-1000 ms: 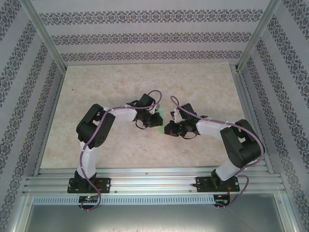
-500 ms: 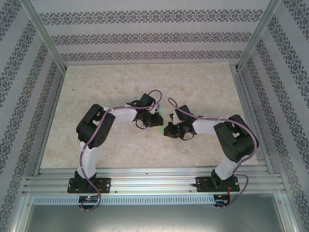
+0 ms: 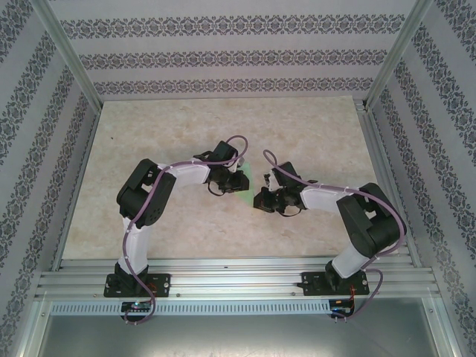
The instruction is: Fold a paper plane with a square sheet of paper (fold left side to right side)
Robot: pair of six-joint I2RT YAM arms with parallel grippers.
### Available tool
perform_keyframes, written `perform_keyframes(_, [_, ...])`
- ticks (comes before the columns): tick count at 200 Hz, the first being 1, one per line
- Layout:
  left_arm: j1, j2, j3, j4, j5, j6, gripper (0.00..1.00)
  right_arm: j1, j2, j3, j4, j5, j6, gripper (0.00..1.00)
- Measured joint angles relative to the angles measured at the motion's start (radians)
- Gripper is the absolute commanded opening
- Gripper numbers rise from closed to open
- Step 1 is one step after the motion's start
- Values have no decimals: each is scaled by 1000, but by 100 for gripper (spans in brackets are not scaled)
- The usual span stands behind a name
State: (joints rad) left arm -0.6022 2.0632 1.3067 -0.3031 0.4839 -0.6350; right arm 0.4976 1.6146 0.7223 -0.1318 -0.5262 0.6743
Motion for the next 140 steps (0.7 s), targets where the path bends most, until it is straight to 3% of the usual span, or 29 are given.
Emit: perform_keyframes(140, [4, 1, 0, 10, 7, 2, 27, 31, 137, 117, -44, 108, 9, 5])
